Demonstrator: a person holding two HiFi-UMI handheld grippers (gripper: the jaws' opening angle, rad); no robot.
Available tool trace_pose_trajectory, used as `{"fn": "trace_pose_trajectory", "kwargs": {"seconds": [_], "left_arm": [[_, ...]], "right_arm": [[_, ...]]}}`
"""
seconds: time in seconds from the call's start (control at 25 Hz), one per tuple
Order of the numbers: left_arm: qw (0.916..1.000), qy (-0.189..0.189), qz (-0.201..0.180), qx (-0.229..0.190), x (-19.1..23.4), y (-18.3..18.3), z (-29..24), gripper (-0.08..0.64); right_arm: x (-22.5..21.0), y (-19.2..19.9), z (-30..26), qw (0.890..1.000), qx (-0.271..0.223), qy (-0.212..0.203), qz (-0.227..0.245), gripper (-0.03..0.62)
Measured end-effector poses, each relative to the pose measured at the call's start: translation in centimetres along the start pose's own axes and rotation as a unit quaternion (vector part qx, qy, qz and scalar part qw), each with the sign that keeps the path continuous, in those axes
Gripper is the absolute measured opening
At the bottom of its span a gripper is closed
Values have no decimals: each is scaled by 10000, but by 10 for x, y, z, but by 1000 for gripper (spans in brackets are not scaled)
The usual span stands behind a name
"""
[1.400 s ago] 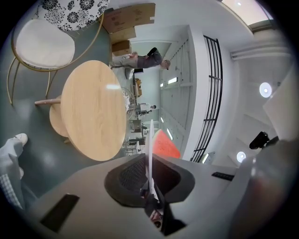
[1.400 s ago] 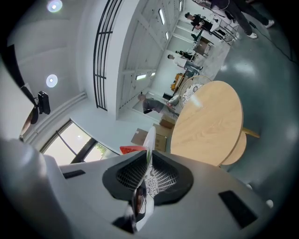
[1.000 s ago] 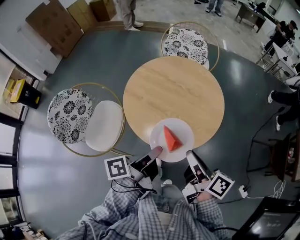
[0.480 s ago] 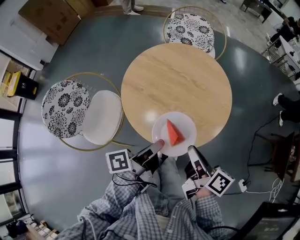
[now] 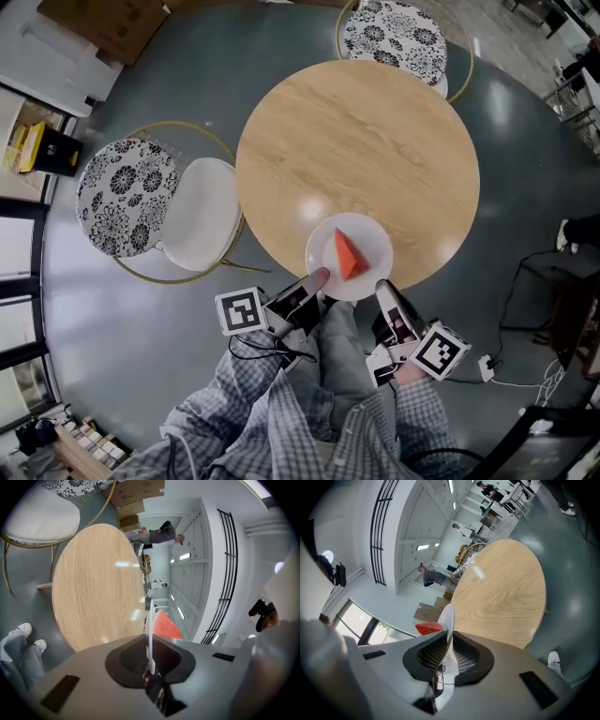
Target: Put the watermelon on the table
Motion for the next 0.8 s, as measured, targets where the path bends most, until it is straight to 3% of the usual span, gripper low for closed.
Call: {"fn": "trace_pose_trajectory", "kwargs": {"seconds": [0.4, 0.64, 0.8], "left_arm": [[9995, -218, 230, -77, 35, 0, -16, 25], [9987, -494, 117, 12, 53, -5, -20, 25], [9988, -469, 161, 17, 58, -8, -27, 25]], "right_arm": [[-36, -1, -15, 9987, 267, 312, -308, 43], [-53, 2, -26, 9976, 272, 410, -485, 43], [-60, 4, -29, 9956, 291, 623, -641, 43]]}}
Point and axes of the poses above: the fingertips, and each gripper's own axes: z backward along the fingers, x to its left, y out of its underside, the point moved 10 cm from there along z, backward along the fingers, and after that the axes turned 2 degrees about x, right-handed, at the moved point
